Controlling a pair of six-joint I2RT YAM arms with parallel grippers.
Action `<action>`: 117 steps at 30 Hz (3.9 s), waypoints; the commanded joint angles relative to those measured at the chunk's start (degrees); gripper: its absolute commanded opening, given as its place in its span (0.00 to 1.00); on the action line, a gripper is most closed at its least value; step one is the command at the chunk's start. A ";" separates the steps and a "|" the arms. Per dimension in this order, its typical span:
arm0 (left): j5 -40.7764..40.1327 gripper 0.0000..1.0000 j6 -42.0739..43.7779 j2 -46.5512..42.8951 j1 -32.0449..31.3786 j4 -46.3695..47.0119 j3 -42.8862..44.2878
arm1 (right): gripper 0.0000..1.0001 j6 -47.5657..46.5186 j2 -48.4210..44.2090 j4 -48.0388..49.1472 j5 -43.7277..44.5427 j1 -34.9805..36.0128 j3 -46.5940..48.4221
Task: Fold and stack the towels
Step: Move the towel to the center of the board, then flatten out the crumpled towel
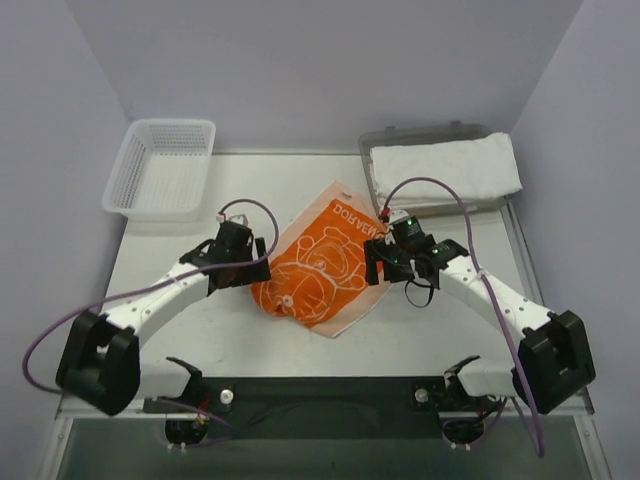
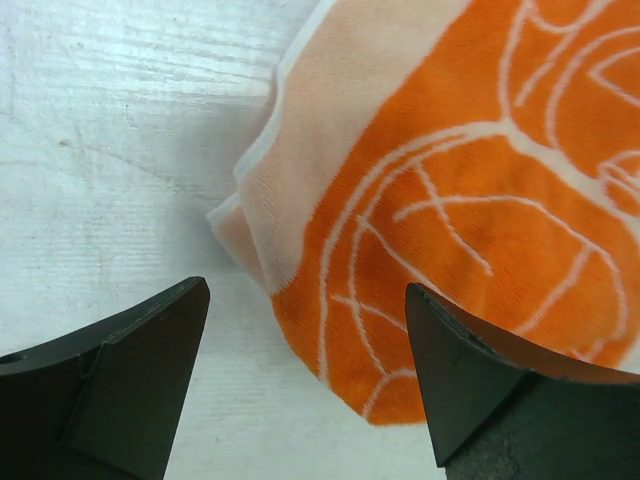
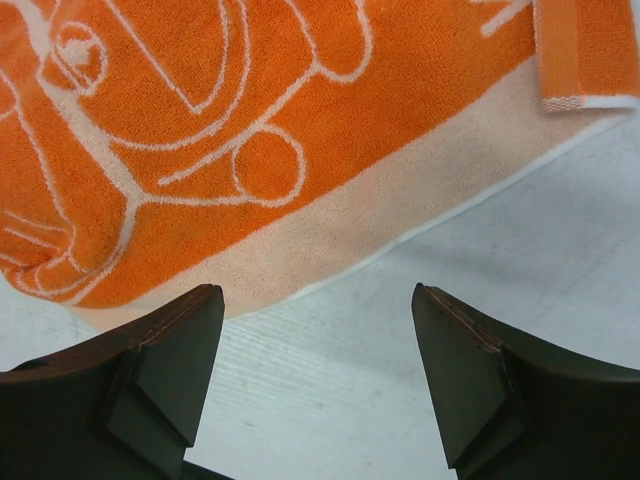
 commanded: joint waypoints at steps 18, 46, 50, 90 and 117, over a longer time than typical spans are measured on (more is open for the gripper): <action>9.69 0.05 -20.77 -23.64 -3.50 -13.16 -13.73 | 0.68 -7.37 24.10 -6.12 -14.40 8.68 11.45; -3.06 0.88 17.17 22.24 4.12 1.40 28.34 | 0.64 -24.60 25.59 -9.65 3.77 -0.71 25.52; -0.60 0.87 19.47 35.70 5.80 1.59 40.83 | 0.53 -24.96 29.63 -7.80 5.89 -0.71 26.92; -8.86 0.68 1.20 34.67 0.01 -2.81 13.17 | 0.00 -28.30 36.85 -6.39 21.88 2.98 32.28; -2.73 0.97 9.45 28.85 7.55 2.72 23.77 | 0.00 -31.55 30.52 -5.86 8.44 2.10 30.09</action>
